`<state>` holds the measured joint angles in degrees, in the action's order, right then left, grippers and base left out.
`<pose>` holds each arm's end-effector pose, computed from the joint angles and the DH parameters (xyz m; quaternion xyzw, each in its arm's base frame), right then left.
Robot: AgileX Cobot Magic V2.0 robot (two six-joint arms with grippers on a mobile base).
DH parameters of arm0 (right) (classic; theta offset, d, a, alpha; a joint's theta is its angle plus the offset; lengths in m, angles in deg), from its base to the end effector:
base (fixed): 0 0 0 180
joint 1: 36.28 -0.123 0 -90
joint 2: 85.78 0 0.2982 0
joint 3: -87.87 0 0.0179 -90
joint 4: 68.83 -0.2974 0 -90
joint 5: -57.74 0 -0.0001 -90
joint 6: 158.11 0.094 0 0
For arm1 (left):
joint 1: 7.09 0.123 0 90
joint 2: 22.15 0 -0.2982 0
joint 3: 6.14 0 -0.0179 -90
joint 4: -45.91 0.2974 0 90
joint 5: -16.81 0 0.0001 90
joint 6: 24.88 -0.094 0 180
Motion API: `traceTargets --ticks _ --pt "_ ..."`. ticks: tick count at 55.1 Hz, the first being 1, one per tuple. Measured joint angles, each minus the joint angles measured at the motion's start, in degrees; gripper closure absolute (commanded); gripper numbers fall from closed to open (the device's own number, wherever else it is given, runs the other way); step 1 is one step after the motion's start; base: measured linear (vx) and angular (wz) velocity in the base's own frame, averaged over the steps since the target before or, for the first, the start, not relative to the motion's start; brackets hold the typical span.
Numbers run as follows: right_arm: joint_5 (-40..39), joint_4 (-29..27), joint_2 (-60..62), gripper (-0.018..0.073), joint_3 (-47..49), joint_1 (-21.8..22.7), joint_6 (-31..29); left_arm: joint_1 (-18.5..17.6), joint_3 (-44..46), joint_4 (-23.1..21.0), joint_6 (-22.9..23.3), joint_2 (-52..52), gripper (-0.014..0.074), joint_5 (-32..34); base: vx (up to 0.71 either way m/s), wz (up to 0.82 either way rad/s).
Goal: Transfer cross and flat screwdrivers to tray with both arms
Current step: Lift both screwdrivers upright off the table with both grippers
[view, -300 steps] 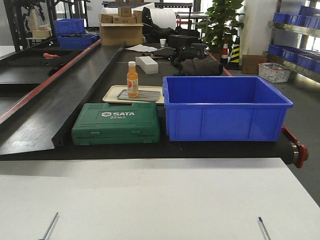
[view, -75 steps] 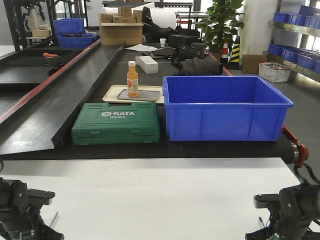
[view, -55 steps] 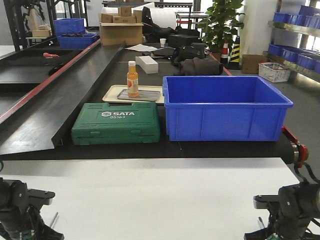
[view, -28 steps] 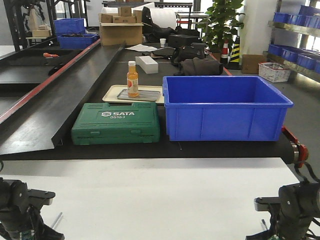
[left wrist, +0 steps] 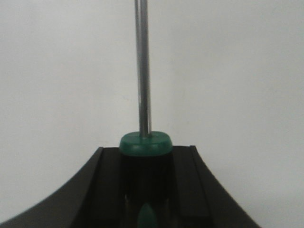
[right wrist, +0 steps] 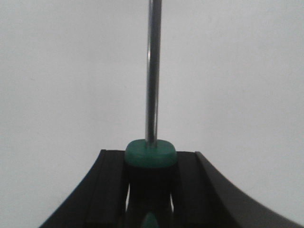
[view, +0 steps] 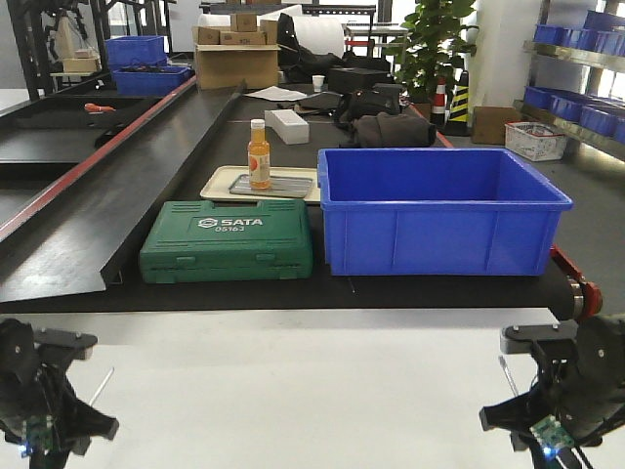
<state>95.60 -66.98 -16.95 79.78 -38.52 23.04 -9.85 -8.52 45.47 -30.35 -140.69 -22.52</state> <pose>0.4121 0.0143 0.1847 -0.0198 0.9799 -0.0064 0.1986 0.4379 -0.0216 0.1590 0.0682 0.9828 0.0011 0.1715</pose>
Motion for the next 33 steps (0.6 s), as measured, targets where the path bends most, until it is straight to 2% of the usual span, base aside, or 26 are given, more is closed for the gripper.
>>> traceTargets --ticks 9,22,33 --pt "-1.37 -1.86 7.67 0.057 -0.02 -3.49 -1.66 -0.34 0.0 -1.61 0.0 8.81 0.0599 2.03 0.0 0.0" --pt "-4.69 -3.03 18.05 0.057 -0.13 -9.93 0.39 -3.06 0.0 -9.54 -4.52 22.16 0.0599 2.31 0.0 0.0" --pt "-6.13 -3.05 26.06 0.0568 -0.3 -14.35 1.56 -6.01 -0.07 -13.92 -5.35 33.06 0.0599 3.34 0.0 0.0"
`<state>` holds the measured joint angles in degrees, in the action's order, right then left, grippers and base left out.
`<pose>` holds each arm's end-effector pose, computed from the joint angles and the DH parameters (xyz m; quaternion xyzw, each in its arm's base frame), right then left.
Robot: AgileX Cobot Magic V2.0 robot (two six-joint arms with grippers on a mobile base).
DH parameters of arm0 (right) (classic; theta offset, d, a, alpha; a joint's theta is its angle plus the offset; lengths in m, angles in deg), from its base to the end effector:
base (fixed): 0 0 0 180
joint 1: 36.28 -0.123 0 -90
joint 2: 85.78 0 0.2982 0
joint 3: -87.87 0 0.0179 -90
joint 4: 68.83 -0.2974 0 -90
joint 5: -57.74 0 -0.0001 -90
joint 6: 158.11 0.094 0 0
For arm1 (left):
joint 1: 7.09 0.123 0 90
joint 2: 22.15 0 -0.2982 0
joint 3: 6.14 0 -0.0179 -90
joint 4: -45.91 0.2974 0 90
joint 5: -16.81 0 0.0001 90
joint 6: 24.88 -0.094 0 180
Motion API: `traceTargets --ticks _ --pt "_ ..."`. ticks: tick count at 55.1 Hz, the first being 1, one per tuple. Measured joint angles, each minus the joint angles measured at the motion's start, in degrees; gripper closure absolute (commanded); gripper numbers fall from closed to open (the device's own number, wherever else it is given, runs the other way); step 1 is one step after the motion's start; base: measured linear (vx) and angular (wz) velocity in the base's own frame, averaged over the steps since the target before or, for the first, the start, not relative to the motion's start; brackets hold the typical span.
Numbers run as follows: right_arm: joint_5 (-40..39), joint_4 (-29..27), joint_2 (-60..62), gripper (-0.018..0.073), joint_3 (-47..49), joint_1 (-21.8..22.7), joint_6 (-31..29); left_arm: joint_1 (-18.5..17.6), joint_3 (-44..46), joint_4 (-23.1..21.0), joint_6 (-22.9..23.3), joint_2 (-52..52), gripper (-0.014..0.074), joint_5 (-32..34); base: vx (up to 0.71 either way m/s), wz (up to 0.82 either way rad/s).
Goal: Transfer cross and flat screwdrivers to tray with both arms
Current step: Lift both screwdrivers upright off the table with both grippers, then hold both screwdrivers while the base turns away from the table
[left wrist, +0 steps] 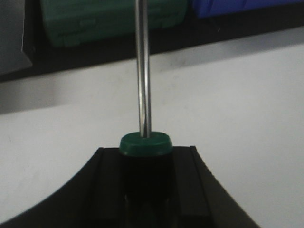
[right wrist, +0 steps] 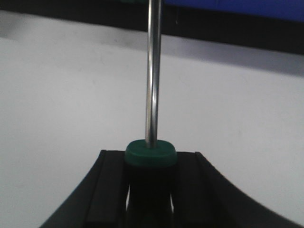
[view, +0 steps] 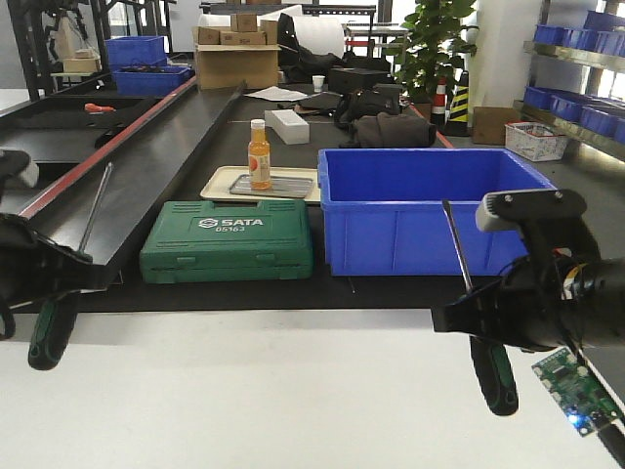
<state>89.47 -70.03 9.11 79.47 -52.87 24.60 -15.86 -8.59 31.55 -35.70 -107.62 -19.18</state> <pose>0.3344 0.1007 0.3655 -0.1020 0.8821 0.0859 0.4519 0.3447 -0.0671 0.3982 0.0950 0.8722 -0.1040 0.4684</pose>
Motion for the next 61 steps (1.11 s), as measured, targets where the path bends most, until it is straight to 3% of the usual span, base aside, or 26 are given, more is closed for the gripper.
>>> traceTargets --ticks 8,22,61 --pt "-1.52 -0.37 4.73 0.0568 0.0 -2.39 0.55 -2.01 -2.4 -2.16 0.0 5.29 0.0596 0.24 0.0 0.0" --pt "-1.62 -1.06 6.83 0.0567 -0.06 -2.79 1.35 -3.17 -9.86 -3.13 0.0 13.27 0.0596 3.96 0.0 0.0" --pt "-1.62 -1.23 6.83 0.0567 -0.06 -2.79 1.35 -3.17 -10.55 -3.13 0.0 13.57 0.0594 4.35 0.0 0.0"
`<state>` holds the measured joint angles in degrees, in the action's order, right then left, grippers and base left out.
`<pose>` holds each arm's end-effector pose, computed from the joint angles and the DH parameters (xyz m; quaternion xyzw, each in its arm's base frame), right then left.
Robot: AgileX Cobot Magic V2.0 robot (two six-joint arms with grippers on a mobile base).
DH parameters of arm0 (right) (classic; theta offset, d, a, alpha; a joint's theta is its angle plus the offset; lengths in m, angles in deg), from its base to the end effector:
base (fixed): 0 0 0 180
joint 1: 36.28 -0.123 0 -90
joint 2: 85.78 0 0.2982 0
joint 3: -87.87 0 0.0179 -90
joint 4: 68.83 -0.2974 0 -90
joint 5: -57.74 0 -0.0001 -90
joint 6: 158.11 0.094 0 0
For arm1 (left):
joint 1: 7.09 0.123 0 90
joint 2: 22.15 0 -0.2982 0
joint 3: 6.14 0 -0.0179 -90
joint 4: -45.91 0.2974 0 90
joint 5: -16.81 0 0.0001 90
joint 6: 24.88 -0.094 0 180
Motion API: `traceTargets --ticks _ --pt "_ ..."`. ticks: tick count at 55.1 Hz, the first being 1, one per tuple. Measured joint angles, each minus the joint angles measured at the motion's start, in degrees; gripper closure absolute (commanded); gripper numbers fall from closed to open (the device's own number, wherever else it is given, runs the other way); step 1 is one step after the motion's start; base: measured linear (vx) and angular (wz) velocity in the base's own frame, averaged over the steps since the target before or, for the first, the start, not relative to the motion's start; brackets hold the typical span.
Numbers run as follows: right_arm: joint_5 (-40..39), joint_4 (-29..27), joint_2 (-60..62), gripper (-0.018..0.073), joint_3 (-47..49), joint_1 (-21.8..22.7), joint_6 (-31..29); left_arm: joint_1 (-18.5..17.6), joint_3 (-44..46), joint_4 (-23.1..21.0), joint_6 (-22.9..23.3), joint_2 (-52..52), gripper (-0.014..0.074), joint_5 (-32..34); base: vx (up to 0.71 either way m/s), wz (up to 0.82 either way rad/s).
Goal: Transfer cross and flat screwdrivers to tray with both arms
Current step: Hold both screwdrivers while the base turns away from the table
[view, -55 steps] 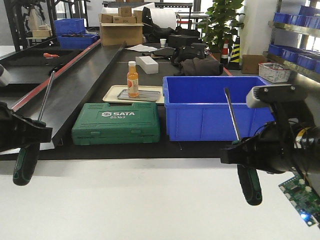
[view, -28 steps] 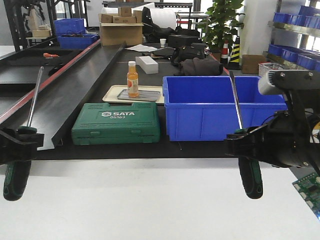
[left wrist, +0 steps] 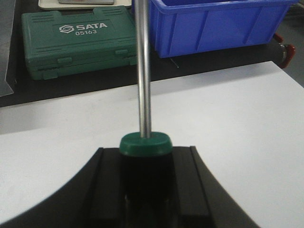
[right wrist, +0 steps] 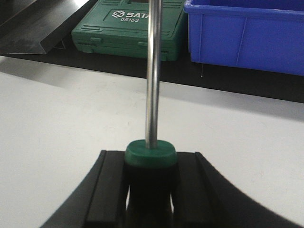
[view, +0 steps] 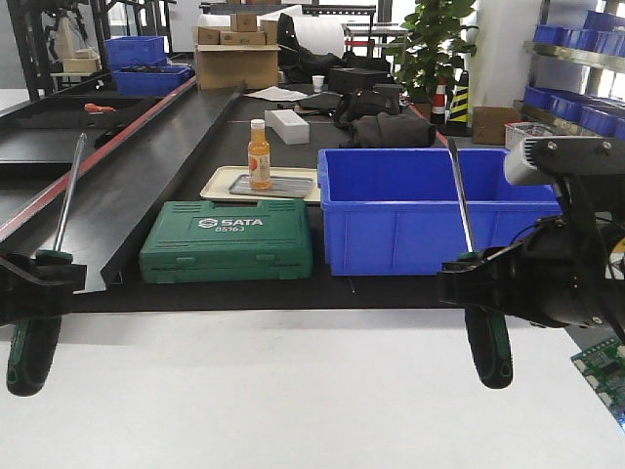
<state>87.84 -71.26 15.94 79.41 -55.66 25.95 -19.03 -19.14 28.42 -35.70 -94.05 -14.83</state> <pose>0.3004 0.1078 0.4073 -0.1036 0.8455 0.1246 0.5089 0.2766 -0.0737 0.4109 0.0991 0.8376 -0.1410 0.5185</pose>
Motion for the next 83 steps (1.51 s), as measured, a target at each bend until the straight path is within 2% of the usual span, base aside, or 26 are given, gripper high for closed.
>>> traceTargets --ticks 48,83 --pt "0.0 -0.06 0.0 0.0567 0.0 0.0 0.0 0.0 0.0 0.0 0.0 0.0 0.0594 0.06 -0.06 -0.02" --pt "0.05 -0.11 0.0 0.0567 0.0 0.0 0.0 0.0 0.0 0.05 0.0 0.0 0.0594 0.06 -0.23 -0.3"
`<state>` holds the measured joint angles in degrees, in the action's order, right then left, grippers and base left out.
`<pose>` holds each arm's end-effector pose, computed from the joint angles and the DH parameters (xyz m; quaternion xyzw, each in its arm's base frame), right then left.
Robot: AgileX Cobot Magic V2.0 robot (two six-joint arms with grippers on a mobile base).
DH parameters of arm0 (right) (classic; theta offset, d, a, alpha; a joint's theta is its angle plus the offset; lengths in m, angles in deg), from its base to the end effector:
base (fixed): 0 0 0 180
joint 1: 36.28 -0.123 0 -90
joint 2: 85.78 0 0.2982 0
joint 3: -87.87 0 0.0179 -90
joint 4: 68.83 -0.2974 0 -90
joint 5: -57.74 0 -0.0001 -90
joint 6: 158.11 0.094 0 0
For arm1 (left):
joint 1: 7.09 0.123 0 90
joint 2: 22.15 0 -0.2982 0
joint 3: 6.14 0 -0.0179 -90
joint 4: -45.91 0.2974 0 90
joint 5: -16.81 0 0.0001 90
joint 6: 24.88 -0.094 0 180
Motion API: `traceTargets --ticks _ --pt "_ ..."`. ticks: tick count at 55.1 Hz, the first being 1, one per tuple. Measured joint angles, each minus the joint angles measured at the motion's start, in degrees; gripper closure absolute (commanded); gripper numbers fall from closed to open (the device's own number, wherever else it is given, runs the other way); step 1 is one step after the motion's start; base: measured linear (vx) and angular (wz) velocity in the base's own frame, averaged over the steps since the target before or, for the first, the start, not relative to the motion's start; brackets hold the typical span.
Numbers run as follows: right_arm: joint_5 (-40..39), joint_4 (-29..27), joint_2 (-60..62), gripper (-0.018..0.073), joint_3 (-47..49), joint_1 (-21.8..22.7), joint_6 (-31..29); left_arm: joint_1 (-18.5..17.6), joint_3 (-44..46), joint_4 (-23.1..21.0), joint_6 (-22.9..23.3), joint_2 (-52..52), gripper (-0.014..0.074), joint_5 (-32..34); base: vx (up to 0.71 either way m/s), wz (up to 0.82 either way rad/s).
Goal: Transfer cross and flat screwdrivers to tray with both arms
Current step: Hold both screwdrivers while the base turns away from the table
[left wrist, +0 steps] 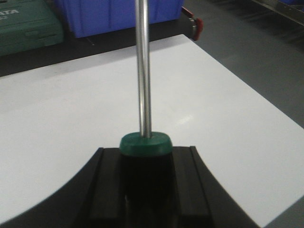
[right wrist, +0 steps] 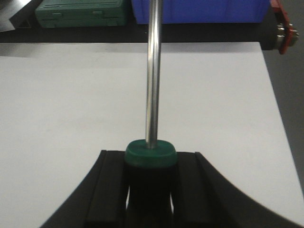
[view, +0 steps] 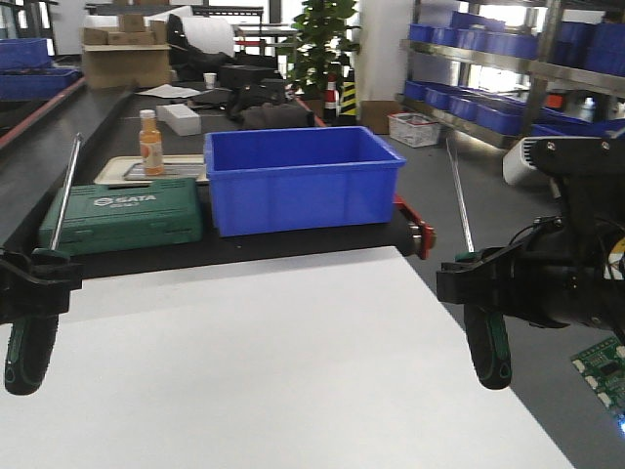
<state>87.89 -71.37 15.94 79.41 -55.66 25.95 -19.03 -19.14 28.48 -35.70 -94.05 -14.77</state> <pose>0.3003 0.1079 0.4072 -0.1031 0.8457 0.1254 0.5083 0.2766 -0.0736 0.4110 0.0992 0.8373 -0.1405 0.5189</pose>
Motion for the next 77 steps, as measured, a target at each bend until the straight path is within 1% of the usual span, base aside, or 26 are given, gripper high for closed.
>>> traceTargets --ticks 15,42,58,77 --pt "0.07 0.0 0.0 0.0567 0.0 0.0 0.0 0.0 -0.07 0.0 0.0 0.0 0.0594 -0.05 -0.18 -0.66" --pt "0.19 0.06 0.0 0.0567 0.0 0.0 0.0 0.0 -0.07 0.0 0.0 0.0 0.0594 -0.05 -0.1 -0.83" --pt "0.4 0.06 0.0 0.0567 0.0 0.0 0.0 0.0 -0.14 -0.05 0.0 0.0 0.0594 -0.05 0.04 -0.73" --pt "0.4 0.01 0.0 0.0567 0.0 0.0 0.0 0.0 -0.14 -0.05 0.0 0.0 0.0594 -0.05 0.15 -0.53"
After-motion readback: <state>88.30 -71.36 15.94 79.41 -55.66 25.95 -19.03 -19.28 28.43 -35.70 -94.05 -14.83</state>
